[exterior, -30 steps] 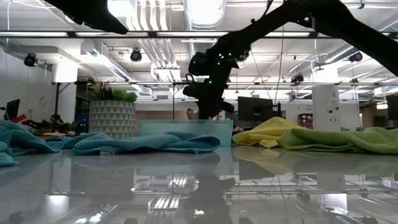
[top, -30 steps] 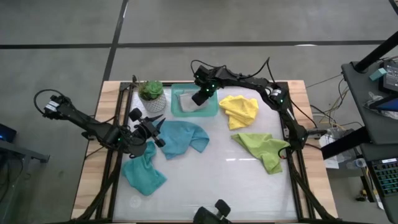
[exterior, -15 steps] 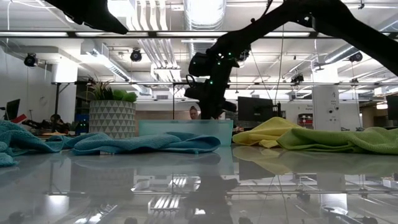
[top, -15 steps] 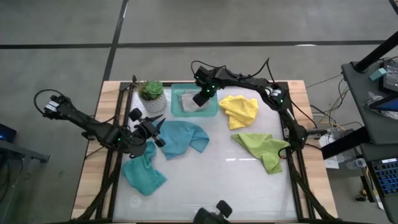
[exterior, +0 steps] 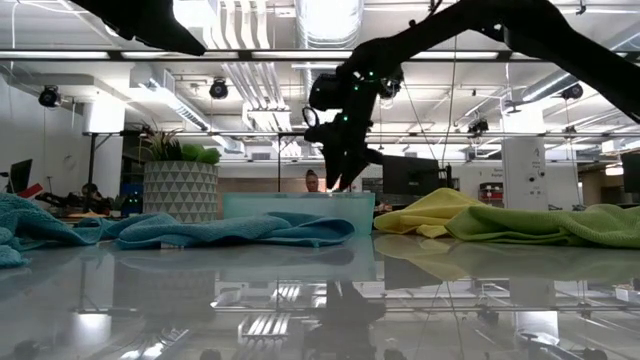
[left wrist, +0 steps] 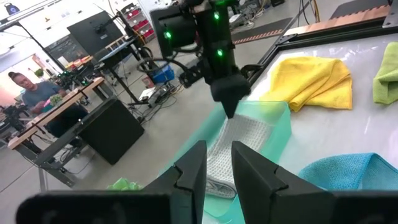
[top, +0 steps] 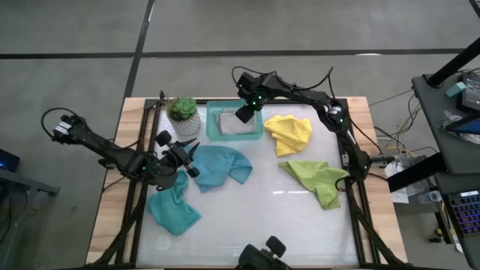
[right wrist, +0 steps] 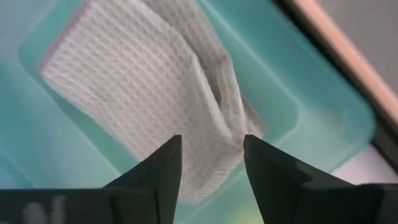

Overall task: Fold microfiber towels
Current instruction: Put the gray microfiber cloth into the green bin, then fold the blue microfiber cloth

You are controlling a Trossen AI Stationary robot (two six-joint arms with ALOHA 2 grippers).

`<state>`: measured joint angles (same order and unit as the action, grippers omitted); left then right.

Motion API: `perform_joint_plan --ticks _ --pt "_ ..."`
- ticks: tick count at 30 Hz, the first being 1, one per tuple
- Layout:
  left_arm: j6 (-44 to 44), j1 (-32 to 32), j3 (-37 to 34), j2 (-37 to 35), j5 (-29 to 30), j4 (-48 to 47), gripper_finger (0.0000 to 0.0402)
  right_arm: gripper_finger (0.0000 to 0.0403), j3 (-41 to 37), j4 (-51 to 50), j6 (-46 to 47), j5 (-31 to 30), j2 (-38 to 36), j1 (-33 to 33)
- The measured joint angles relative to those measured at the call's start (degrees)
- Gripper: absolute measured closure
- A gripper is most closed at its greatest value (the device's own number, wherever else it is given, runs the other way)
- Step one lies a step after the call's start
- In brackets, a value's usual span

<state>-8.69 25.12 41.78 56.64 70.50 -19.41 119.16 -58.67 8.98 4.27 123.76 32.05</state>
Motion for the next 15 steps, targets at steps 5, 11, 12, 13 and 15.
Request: perform_joint_plan --ticks 5,11,12,13,15 --pt "0.0 0.0 0.0 0.1 0.0 0.0 0.0340 0.0256 3.4 -0.7 -2.8 0.0 0.0 0.9" --pt "0.5 0.0 0.0 0.8 0.0 -0.2 0.0340 0.0314 1.4 8.0 -5.8 0.6 0.0 -1.0" --pt "0.5 0.0 0.0 0.8 0.0 -0.2 0.0340 0.0327 0.7 10.5 -6.4 0.7 0.0 -1.7" --pt "0.5 0.0 0.0 0.8 0.0 -0.2 0.0340 0.0340 -0.1 12.8 -7.1 0.7 0.0 -2.3" --pt "0.6 0.0 0.0 0.8 0.0 -0.3 0.0340 0.0366 -1.5 16.5 -8.1 0.9 0.0 -3.3"
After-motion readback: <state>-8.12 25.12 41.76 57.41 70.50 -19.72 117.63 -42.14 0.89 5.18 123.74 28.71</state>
